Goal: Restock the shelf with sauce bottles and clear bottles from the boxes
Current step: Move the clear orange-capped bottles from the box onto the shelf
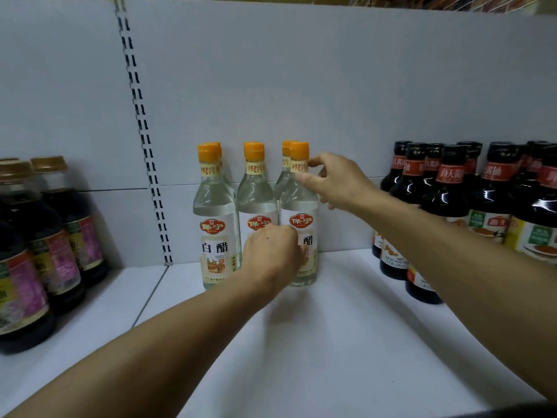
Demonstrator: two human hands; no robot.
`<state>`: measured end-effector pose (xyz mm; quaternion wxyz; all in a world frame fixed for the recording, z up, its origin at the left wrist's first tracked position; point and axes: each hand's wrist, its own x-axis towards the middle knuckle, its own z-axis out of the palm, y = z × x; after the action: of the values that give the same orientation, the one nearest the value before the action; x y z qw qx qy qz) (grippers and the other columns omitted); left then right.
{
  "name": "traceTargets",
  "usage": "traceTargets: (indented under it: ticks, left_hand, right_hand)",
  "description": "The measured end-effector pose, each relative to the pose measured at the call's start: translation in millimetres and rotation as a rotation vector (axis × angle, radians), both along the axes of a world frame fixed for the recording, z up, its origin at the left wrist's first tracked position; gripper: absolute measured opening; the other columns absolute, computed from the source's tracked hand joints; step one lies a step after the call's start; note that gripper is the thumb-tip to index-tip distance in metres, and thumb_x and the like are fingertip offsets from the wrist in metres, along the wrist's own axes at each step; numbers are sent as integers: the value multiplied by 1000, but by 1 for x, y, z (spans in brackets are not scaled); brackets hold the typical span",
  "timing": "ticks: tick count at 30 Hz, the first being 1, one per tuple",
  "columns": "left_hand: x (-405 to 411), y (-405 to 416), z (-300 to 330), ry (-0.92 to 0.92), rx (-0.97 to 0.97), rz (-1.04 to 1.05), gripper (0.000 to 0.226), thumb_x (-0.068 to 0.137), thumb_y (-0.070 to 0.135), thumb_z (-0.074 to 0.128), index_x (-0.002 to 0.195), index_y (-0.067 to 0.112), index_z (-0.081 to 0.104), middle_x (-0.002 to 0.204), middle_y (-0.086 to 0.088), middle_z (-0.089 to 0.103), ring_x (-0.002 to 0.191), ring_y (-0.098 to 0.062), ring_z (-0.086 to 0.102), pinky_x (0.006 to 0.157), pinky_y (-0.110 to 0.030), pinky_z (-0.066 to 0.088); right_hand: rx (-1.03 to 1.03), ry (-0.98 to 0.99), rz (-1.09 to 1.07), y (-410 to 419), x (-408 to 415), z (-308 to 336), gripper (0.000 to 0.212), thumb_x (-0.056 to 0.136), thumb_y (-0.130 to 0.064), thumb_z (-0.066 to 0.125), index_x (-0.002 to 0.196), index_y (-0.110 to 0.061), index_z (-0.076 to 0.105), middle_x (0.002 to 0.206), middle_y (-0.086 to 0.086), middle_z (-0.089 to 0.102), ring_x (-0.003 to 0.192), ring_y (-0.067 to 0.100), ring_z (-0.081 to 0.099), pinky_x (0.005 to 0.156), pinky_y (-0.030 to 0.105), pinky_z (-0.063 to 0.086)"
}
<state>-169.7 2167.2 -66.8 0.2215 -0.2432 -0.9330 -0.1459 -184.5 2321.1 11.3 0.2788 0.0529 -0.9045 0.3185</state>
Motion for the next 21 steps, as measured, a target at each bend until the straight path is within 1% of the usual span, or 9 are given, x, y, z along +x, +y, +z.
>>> traceTargets:
  ticks: [2, 5, 8, 9, 11, 13, 16, 19, 21]
  left_hand:
    - [10, 0, 5, 24, -7, 9, 33, 95, 41, 57, 95, 10, 68, 94, -7, 71, 79, -22, 62, 68, -32, 49]
    - [28, 0, 11, 21, 3, 7, 35, 96, 41, 55, 90, 9, 68, 89, -7, 70, 77, -22, 64, 68, -34, 54]
    - [48, -1, 15, 27, 9, 17, 35, 96, 42, 54, 86, 10, 67, 85, -7, 69, 74, -23, 64, 65, -33, 54]
    - [53, -2, 16, 26, 15, 20, 36, 96, 42, 54, 86, 10, 67, 86, -8, 69, 75, -23, 64, 66, -34, 54]
    - [70, -4, 17, 38, 30, 24, 35, 96, 42, 55, 85, 10, 66, 87, -8, 70, 76, -25, 65, 69, -37, 56]
    - [87, -5, 18, 63, 55, 22, 33, 95, 41, 56, 79, 13, 60, 87, -8, 69, 76, -26, 63, 69, -39, 55]
    - [114, -6, 17, 99, 107, 14, 29, 94, 40, 57, 74, 18, 54, 82, -6, 66, 74, -25, 59, 62, -35, 48]
    - [142, -7, 15, 113, 146, 7, 25, 93, 40, 58, 78, 20, 57, 79, -1, 63, 72, -21, 56, 56, -30, 37]
    - [158, -7, 13, 113, 151, 12, 23, 92, 41, 59, 82, 20, 59, 81, -1, 63, 73, -23, 57, 55, -30, 36]
  right_hand:
    - [7, -3, -38, 2, 8, -5, 62, 90, -52, 60, 138, -17, 45, 109, 4, 61, 80, 15, 62, 53, 26, 47]
    - [31, -14, -62, 3, 26, -10, 60, 90, -50, 61, 137, -16, 47, 113, 5, 61, 82, 19, 64, 58, 31, 51]
    - [100, -28, -62, 4, 49, -15, 56, 90, -51, 59, 135, -18, 51, 116, 5, 63, 92, 22, 64, 77, 43, 57]
    - [109, -30, -56, 3, 56, -17, 54, 91, -52, 58, 134, -18, 52, 115, 4, 64, 91, 21, 64, 79, 44, 57]
    - [119, -29, -35, 4, 77, -18, 50, 91, -52, 58, 129, -20, 55, 111, 1, 65, 86, 17, 64, 76, 42, 57]
    - [129, -28, -4, 5, 96, -20, 44, 91, -52, 57, 123, -22, 58, 106, -2, 65, 81, 13, 63, 71, 39, 56]
    - [122, -23, 46, 6, 127, -22, 36, 91, -52, 58, 113, -24, 63, 99, -4, 66, 74, 7, 61, 58, 28, 49]
    - [127, -19, 87, 6, 158, -24, 30, 91, -50, 59, 104, -25, 66, 96, -4, 68, 74, 9, 62, 62, 31, 51]
    - [148, -7, 102, 4, 176, -24, 27, 91, -48, 59, 100, -24, 67, 91, -4, 68, 71, 9, 61, 61, 31, 50]
